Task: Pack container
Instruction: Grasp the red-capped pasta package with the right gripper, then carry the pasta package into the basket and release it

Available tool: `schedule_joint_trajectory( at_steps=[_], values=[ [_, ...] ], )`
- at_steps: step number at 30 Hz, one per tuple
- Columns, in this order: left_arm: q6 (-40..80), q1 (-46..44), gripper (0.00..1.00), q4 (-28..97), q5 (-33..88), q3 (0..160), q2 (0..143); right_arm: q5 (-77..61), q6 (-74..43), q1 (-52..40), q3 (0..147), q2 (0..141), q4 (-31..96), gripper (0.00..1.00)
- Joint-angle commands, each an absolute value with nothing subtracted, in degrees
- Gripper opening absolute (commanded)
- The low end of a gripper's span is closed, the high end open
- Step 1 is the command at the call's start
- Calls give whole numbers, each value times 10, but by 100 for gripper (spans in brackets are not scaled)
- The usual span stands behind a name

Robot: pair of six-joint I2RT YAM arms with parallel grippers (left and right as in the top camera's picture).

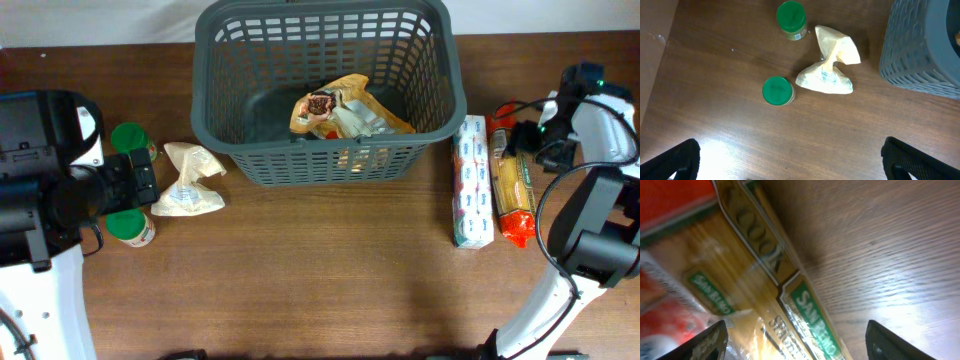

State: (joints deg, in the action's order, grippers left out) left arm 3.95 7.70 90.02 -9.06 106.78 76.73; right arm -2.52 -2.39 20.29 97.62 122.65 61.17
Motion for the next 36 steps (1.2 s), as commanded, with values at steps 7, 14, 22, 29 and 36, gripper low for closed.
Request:
schedule_joint_trajectory(
  at_steps=[7,14,22,29,36],
  values=[
    [38,81,99,901,-94,1069,769,-41,2,202,889,1235,560,74],
    [38,81,99,901,-94,1069,769,-41,-17,202,882,1235,548,4],
    [38,81,99,901,-94,1069,769,-50,-85,210,992,1186,627,4],
    [38,81,99,901,-94,1069,769,-74,-79,172,1208,1075,729,4],
    [38,81,99,901,-94,1069,769,-76,48,41,1382,991,747,4]
  ],
)
